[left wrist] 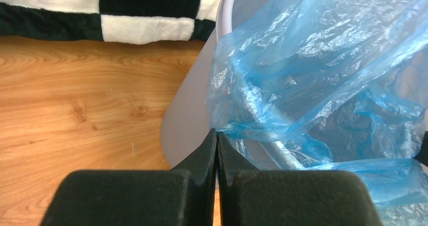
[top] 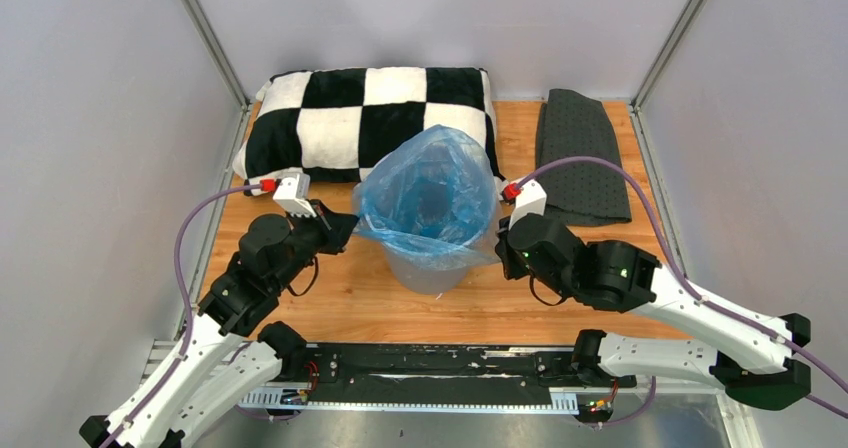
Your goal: Put the trash bags into the trash bin
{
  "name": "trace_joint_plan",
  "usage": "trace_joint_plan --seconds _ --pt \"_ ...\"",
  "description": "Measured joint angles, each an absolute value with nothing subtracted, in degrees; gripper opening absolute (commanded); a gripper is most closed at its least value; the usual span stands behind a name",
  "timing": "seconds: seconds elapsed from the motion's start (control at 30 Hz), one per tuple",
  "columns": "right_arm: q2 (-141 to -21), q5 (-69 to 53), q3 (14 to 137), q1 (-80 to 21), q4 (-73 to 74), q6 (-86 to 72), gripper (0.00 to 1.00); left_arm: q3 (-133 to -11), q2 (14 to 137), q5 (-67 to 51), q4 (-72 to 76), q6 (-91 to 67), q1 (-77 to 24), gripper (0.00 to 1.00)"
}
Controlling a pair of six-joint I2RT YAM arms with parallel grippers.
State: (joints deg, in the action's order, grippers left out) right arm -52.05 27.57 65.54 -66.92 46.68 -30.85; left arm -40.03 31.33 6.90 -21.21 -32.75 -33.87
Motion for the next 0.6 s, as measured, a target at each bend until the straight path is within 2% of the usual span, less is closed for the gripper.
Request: trace_joint_plan --seconds 0.6 --pt "-51.66 27.53 58.46 -67.22 39.22 -31.92 0.00 -36.77 31.79 14.04 -20.73 -33.65 -33.87 0.00"
